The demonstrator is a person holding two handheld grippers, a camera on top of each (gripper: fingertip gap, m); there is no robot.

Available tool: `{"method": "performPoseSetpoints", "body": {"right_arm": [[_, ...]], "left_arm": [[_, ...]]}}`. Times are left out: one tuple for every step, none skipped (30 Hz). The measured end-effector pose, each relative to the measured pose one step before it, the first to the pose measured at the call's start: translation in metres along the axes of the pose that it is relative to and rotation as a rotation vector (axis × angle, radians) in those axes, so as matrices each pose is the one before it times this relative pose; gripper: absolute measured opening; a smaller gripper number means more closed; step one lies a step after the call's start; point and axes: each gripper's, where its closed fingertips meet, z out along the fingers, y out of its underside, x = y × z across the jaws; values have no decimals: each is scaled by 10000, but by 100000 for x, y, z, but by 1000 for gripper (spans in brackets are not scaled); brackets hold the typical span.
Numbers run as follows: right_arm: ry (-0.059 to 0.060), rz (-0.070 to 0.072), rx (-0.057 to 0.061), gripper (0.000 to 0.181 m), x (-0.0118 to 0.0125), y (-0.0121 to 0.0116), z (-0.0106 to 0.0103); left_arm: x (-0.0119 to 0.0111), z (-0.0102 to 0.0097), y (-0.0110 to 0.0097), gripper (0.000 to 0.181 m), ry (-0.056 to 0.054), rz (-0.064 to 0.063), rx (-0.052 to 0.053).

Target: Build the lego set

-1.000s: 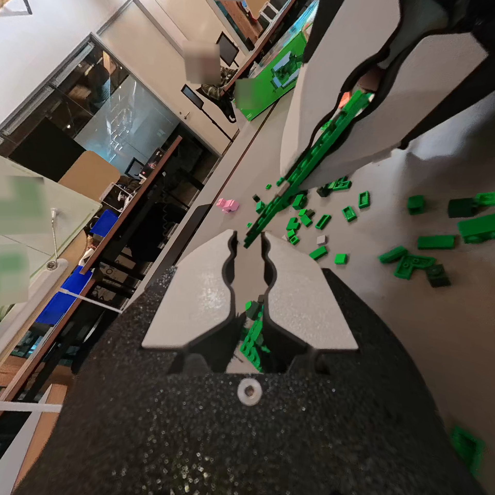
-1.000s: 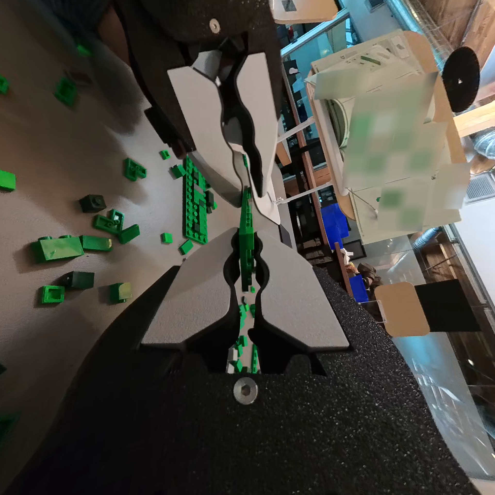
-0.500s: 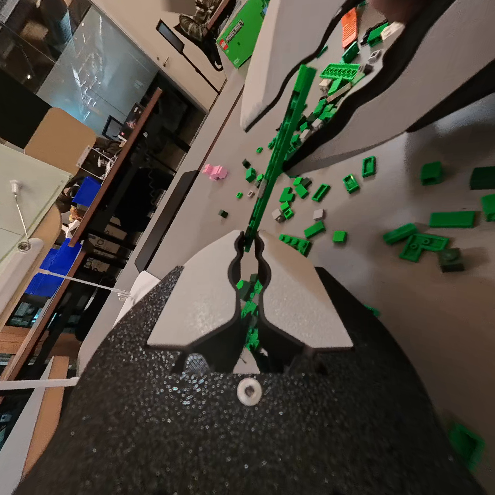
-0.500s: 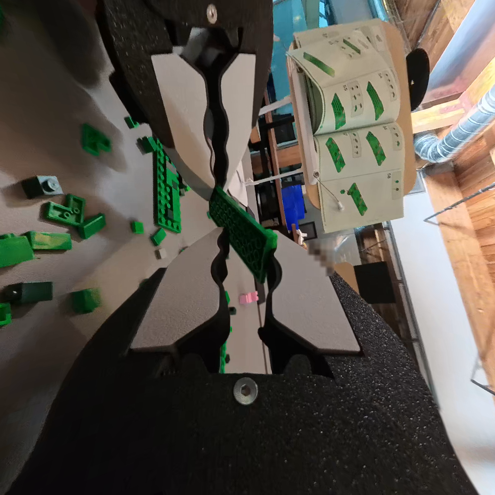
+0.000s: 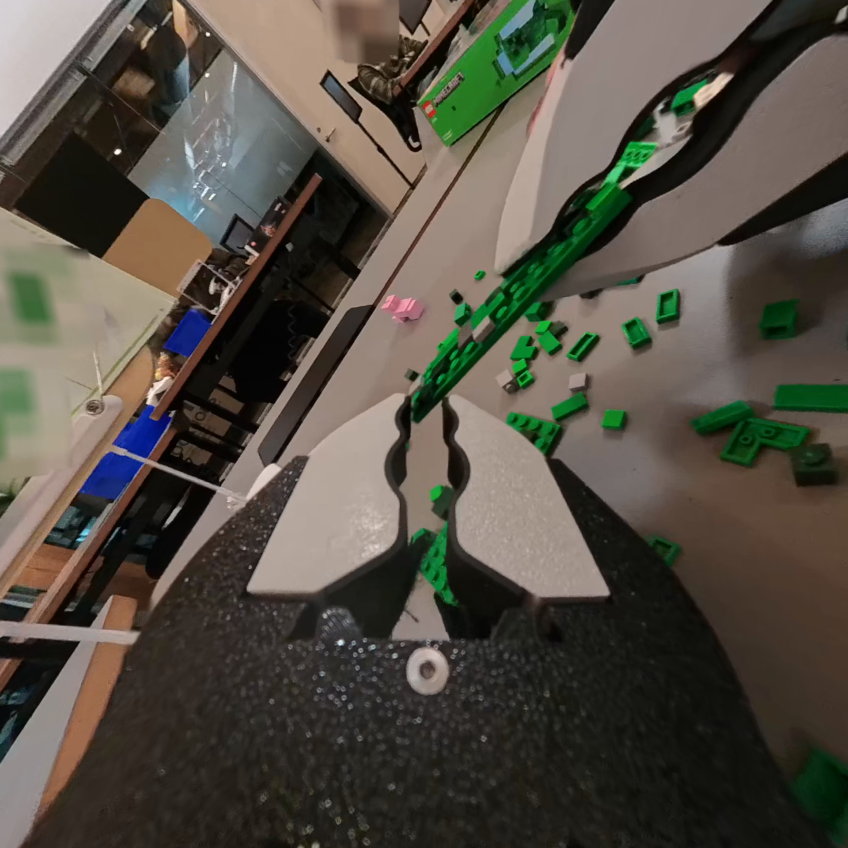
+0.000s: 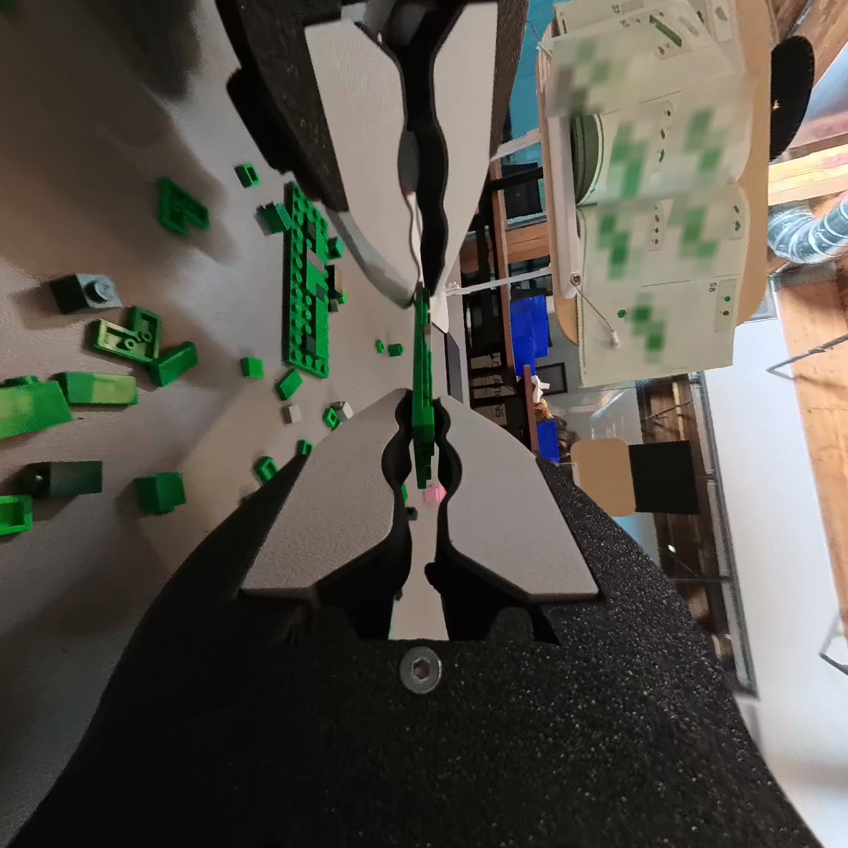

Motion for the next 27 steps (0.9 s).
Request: {"method": "performPoseSetpoints", "body": {"right_arm": [[146, -144, -148, 7, 204, 251, 2], [100, -149, -122, 7, 179, 258, -19], [75, -124, -68, 6, 146, 189, -46], [79, -117, -23, 6, 133, 105, -56], [75, -186, -52, 6, 92, 98, -37], [41, -263, -65, 6, 6, 56, -21], [17, -319, -8, 6, -84, -39, -10], [19, -367, 15, 6, -121, -116, 1], [-16, -413, 18, 6, -201, -143, 12], [-46, -401, 50, 6, -257, -189, 10], [-45, -306, 104, 6, -226, -268, 1], [-34, -210, 108, 6, -165, -265, 4], [7, -129, 63, 6, -52, -170, 5], [39, -57, -1, 6, 34, -32, 9], [20, -38, -24, 6, 25, 43, 1], [-2, -22, -16, 6, -3, 90, -10], [7, -1, -23, 6, -7, 114, -15], [13, -1, -9, 6, 19, 90, -15], [0, -2, -8, 6, 8, 54, -7], [-4, -12, 3, 6, -10, 24, -11], [2, -22, 22, 6, -4, -45, -9], [5, -26, 45, 6, -7, -111, -12], [3, -20, 41, 6, 10, -111, 3], [12, -20, 26, 6, 15, -106, 8], [-11, -16, 20, 6, -19, -63, 10], [-16, -7, 8, 6, -32, -33, 16], [-21, -7, 0, 6, -40, -8, 10]], "left_arm": [[-380, -28, 157, 8, -291, 105, -113], [-225, -15, 122, 7, -172, 83, -56], [97, 8, 41, 7, 65, 0, 2], [180, 2, -60, 5, 132, -59, 44], [134, -37, -158, 2, 81, -26, 88], [103, -55, -260, 0, 51, 26, 157], [191, -76, -281, 0, 109, 20, 170], [201, -62, -257, 0, 123, -18, 152], [140, -19, -117, 0, 91, -68, 68], [18, 3, -16, 0, 25, -79, 11], [-109, 10, 44, 0, -43, -84, -19], [-179, 4, 130, 0, -73, -105, -57], [-157, -2, 162, 0, -42, -116, -74], [-43, 13, 145, 0, 63, -109, -52], [103, -13, 111, 0, 172, -98, -30], [15, -25, 172, 1, 114, -118, -64], [157, -81, 146, 2, 236, -81, -76], [147, -123, 14, 2, 225, -76, 12], [25, -167, -63, 3, 121, -66, 83], [-157, -165, -29, 4, 2, -74, 49], [-196, -124, 14, 4, -22, -111, 20], [-58, -73, 10, 6, 58, -145, 33], [19, -33, -13, 8, 88, -159, 43], [-12, 14, 24, 10, 34, -115, -5], [-28, 36, 107, 11, 2, -8, -62], [-124, 22, 159, 13, -83, 52, -110], [-39, 2, 65, 15, -25, 58, -49]]}}
